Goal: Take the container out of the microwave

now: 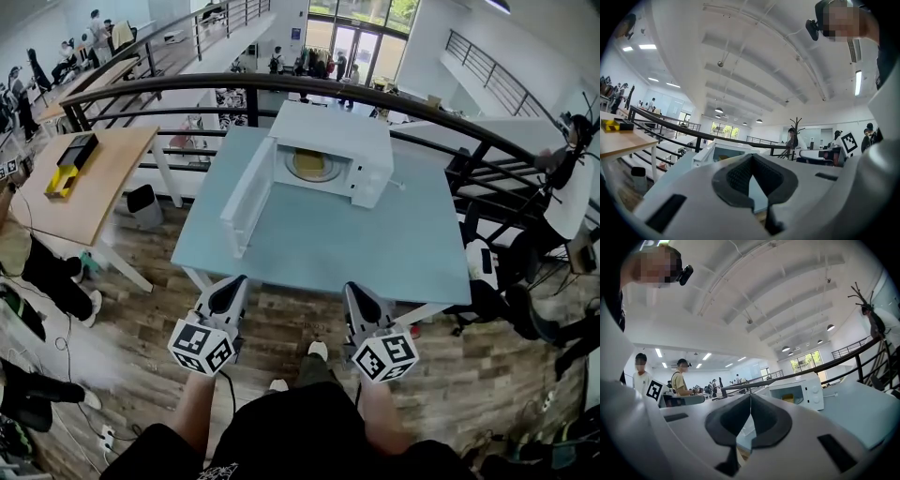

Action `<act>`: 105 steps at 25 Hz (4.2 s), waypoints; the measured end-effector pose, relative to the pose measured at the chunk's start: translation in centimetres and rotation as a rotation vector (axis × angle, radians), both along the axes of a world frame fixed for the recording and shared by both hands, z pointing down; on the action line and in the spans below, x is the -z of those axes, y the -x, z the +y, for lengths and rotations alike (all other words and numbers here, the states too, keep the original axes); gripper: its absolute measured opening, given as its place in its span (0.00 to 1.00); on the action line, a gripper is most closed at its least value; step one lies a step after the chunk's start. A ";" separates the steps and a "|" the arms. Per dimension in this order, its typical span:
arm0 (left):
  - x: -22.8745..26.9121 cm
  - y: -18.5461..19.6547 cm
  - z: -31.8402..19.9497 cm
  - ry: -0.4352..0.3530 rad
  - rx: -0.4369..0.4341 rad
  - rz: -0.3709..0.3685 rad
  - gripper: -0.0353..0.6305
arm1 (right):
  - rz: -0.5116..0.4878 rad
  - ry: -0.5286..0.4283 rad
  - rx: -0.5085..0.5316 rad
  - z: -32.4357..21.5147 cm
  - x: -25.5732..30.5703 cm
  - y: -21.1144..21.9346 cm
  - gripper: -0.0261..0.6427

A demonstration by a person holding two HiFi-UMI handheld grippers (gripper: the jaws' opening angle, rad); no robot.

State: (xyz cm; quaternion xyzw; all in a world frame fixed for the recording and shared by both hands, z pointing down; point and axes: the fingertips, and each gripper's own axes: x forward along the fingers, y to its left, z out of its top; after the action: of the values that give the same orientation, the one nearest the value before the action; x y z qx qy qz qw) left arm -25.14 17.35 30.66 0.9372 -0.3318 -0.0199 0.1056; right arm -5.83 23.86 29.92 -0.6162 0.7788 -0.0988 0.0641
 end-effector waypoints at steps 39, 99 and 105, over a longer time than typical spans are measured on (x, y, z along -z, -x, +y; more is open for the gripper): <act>-2.4 -18.2 -17.8 0.071 0.037 -0.051 0.06 | -0.017 0.079 0.177 -21.4 -3.5 -14.8 0.05; -12.9 -24.0 -38.1 0.215 0.089 -0.077 0.06 | 0.374 0.273 0.274 -44.2 -16.5 -13.8 0.05; -14.3 -24.2 -39.6 0.233 0.092 -0.077 0.06 | 0.409 0.282 0.266 -46.3 -17.8 -13.7 0.05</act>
State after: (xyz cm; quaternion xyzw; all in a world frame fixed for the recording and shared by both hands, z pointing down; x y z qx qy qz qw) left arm -0.92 -22.22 44.99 0.9024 -0.3784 0.0501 0.1999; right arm 7.88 -22.44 47.75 -0.5184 0.8282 -0.0874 -0.1942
